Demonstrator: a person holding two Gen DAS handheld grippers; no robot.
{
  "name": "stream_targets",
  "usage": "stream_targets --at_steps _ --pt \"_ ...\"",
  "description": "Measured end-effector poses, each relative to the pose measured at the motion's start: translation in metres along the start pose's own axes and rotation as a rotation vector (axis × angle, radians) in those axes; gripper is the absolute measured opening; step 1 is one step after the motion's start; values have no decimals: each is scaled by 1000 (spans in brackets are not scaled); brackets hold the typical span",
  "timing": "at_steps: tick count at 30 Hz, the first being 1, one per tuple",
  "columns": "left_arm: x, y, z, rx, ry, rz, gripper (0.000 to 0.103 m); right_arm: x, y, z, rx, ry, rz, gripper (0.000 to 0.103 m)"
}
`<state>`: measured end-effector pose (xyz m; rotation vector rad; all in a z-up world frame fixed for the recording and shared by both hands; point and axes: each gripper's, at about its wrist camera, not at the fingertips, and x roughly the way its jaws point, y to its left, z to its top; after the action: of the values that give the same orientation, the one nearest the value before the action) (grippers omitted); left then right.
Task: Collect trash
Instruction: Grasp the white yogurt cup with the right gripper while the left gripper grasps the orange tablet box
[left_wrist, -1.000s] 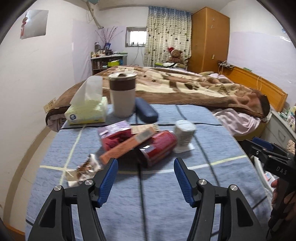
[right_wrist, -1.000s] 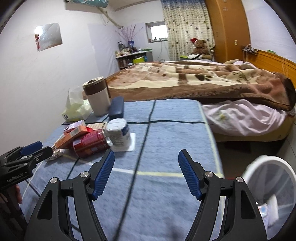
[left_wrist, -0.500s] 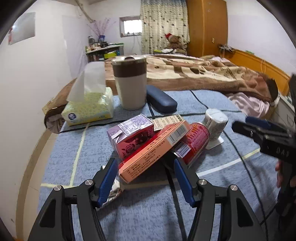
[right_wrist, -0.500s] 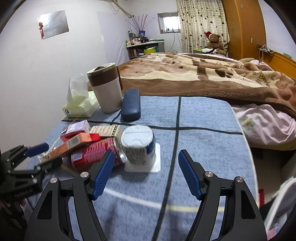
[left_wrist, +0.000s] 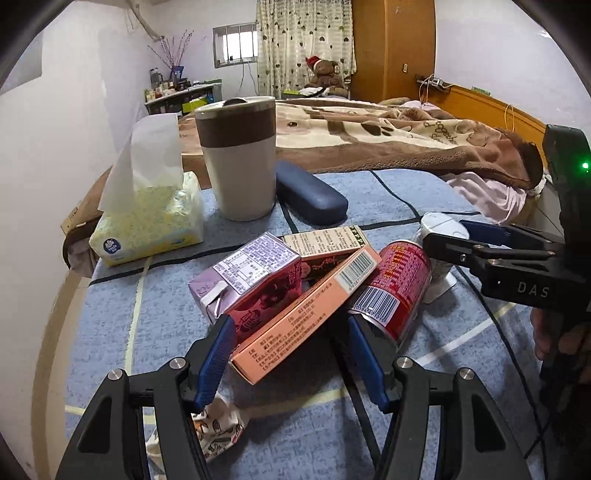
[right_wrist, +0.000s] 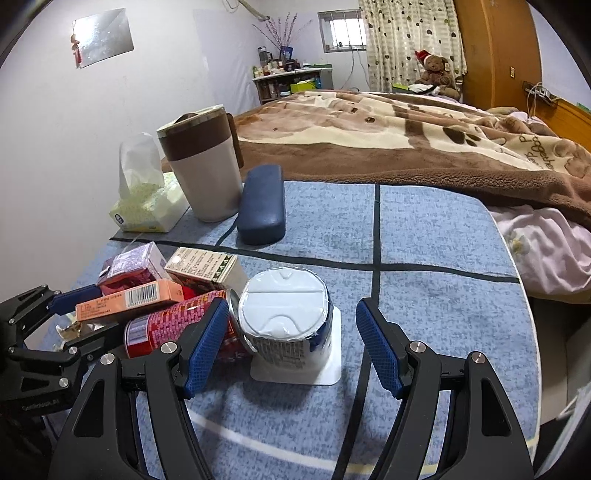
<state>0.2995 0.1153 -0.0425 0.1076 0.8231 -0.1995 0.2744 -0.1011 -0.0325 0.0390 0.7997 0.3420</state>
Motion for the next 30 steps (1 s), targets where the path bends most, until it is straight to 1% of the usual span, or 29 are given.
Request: stream_targets --at_steps 2,3,4,5,7,8,10,13,16,18,21,26,28,30 --pt "3 1 2 -3 6 -13 60 1 -2 0 1 2 -1 72" --pt "3 1 3 -4 3 -18 55 1 -3 0 4 1 -1 68" --pt "4 2 4 -4 1 -21 52 1 -4 0 6 2 3 65" --pt "5 2 5 -1 1 -26 47 3 -5 1 8 4 8 62" --pt "7 1 7 6 5 -31 44 4 -5 1 7 11 15 60" --pt "7 -1 7 13 5 -35 42 4 -5 1 2 11 18 55" --pt "7 -6 6 28 10 -45 39 3 -4 0 -7 8 10 55" --pt "6 -11 6 31 9 -37 34 2 -6 -1 -4 6 19 55" --pt "5 -13 5 8 3 -40 29 0 -7 -2 -5 -3 12 55" --pt "2 -15 4 -12 -2 -53 23 -3 -10 -4 0 -6 16 54" --pt "0 -19 1 -26 1 -56 21 -7 -11 -6 7 -10 18 54" --pt "-10 -20 -7 -77 5 -53 20 -17 -14 -10 17 -22 24 54" --pt "-16 -21 -13 -84 11 -72 20 -22 -13 -13 16 -26 26 54" --pt "-19 -19 -15 -105 3 -63 20 -23 -14 -15 17 -25 20 54"
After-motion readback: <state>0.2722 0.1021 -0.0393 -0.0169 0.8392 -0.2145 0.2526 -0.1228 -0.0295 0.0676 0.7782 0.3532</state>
